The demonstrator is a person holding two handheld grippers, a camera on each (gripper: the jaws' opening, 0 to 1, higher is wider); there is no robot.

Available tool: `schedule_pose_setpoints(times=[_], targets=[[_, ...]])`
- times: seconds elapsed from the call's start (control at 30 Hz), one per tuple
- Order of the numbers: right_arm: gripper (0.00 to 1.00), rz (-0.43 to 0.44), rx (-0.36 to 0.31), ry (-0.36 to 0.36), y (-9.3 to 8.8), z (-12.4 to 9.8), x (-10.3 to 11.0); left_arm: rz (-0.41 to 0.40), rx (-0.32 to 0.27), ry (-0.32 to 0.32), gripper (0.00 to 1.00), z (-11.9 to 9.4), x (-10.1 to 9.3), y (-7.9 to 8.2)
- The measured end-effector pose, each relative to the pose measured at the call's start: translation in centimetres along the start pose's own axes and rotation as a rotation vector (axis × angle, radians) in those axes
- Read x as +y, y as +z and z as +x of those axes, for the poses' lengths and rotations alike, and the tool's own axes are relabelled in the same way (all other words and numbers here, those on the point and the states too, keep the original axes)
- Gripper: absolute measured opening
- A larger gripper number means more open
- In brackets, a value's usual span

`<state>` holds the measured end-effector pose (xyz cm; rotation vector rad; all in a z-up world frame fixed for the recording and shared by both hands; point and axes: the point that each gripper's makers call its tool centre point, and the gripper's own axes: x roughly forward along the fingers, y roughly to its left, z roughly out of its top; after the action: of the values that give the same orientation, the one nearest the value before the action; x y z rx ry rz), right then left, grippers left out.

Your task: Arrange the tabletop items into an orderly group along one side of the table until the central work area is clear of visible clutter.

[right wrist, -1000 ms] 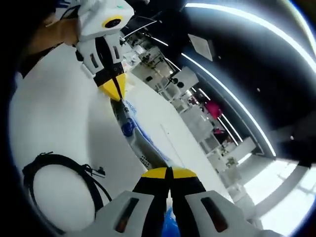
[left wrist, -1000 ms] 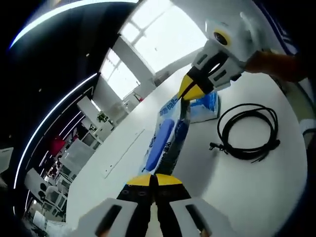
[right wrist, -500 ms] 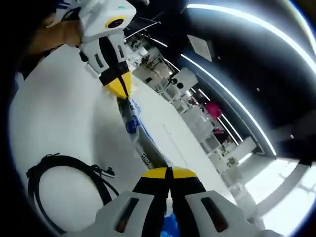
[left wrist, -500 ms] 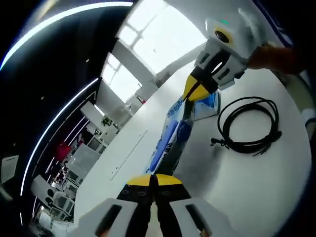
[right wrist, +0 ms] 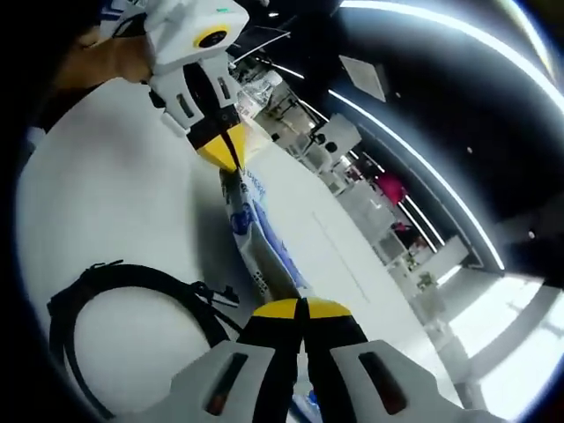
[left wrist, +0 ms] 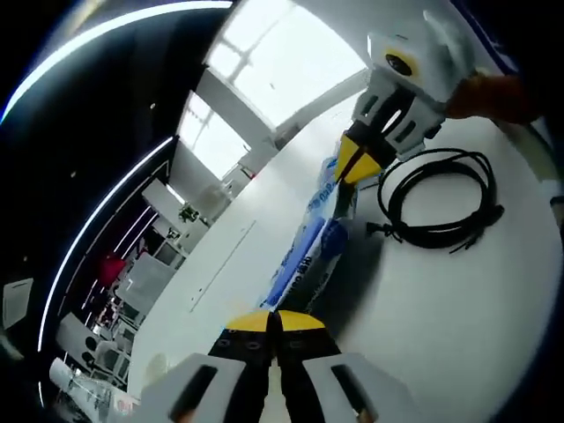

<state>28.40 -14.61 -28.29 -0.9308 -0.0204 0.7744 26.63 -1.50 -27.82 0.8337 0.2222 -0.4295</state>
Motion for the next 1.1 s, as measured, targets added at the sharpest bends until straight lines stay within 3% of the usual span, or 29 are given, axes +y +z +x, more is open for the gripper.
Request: schedule_pose_setpoints(times=[0.27,0.63,0.9,1.1], targets=[[0.00,0.036,0.034,0.025,-1.1,0.0,0.7,0.000,0.013,-0.033,0.00,0.3,-1.2,-0.7],[0.00,0.054,0.042,0.012,-1.1,-0.1,1.1,-0.017,0.008,-0.049,0.00,0.2,-1.8,-1.1],[0.05,0.148,0.048,0.045,-1.1,-1.0,1.1,-0.079,-0.023,-0.058,0.03,-0.3,-1.6,-1.3],[0.08,0.225,0.039,0.047,-1.4,-2.0,-0.9,-0.183,-0.058,-0.095,0.10,-1.4,-1.3,-1.2]])
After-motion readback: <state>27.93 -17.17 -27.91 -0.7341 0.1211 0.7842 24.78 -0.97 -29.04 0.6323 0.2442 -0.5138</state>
